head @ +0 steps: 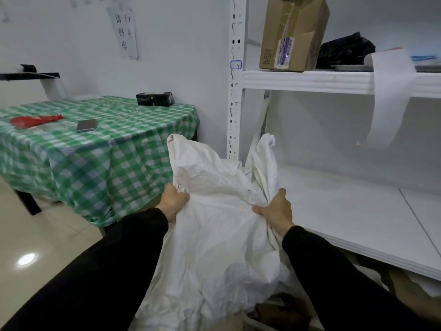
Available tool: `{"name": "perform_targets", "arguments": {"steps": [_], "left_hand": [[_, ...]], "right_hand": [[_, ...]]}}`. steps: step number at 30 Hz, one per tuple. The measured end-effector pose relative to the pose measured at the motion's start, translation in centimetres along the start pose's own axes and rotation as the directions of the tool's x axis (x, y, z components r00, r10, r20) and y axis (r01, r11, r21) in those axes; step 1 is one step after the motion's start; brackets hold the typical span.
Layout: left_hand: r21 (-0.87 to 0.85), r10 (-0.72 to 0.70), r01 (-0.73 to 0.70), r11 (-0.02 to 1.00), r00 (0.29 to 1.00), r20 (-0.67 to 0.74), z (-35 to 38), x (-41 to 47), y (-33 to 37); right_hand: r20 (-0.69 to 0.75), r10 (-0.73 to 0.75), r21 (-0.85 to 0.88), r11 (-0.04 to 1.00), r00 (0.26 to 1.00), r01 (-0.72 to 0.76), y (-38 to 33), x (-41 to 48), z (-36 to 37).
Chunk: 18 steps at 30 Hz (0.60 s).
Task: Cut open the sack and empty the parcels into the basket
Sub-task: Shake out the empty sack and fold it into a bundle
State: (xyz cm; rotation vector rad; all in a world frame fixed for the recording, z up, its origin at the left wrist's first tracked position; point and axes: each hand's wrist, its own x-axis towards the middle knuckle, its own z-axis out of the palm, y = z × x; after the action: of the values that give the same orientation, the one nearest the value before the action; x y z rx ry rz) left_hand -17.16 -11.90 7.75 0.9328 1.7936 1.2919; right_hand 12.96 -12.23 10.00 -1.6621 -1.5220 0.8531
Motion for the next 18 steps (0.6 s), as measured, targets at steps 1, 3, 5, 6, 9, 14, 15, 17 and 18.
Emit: {"name": "perform_targets", "arguments": {"steps": [1,3,5,6,9,14,15,17,18], "left_hand": [[-0.032,-0.012,0.012,0.999,1.000,-0.003,0.0,-0.9,0.9],[-0.131,-0.064,0.068,0.989,0.997,0.031,0.7,-2.4,2.2],[-0.209,-0.089,0.102,0.973,0.994,0.070,2.3,-4.0,3.0],[-0.228,-0.061,0.078,0.970,0.995,0.081,3.2,-4.7,3.3],[-0.310,0.121,-0.066,0.948,0.979,0.164,5.4,-7.1,4.6],[-0.282,0.218,-0.167,0.945,0.963,0.161,6.7,-8.3,5.7],[-0.239,0.219,-0.184,0.953,0.967,0.128,6.6,-8.3,5.5],[-0.060,0.214,-0.212,0.976,0.976,0.038,6.1,-8.4,4.9],[0.047,0.226,-0.226,0.973,0.974,-0.003,5.7,-8.2,4.4]], "right_hand": [[0.041,0.008,0.068,0.998,0.999,-0.011,-0.2,0.0,-0.1],[0.053,-0.032,0.042,0.999,0.998,0.030,-1.0,-0.2,0.1],[-0.034,-0.174,-0.216,0.963,0.984,0.163,-1.8,-0.8,0.8],[-0.067,-0.293,-0.360,0.899,0.954,0.250,-2.2,-1.2,1.2],[-0.039,-0.509,-0.589,0.707,0.860,0.391,-2.7,-2.2,1.9],[-0.039,-0.549,-0.385,0.780,0.835,0.494,-3.1,-2.7,1.8],[-0.030,-0.544,-0.292,0.807,0.839,0.513,-3.2,-2.9,1.7],[0.016,-0.461,-0.056,0.886,0.887,0.461,-3.7,-2.9,1.2],[0.059,-0.385,0.060,0.922,0.921,0.382,-4.1,-2.8,0.7]]}}
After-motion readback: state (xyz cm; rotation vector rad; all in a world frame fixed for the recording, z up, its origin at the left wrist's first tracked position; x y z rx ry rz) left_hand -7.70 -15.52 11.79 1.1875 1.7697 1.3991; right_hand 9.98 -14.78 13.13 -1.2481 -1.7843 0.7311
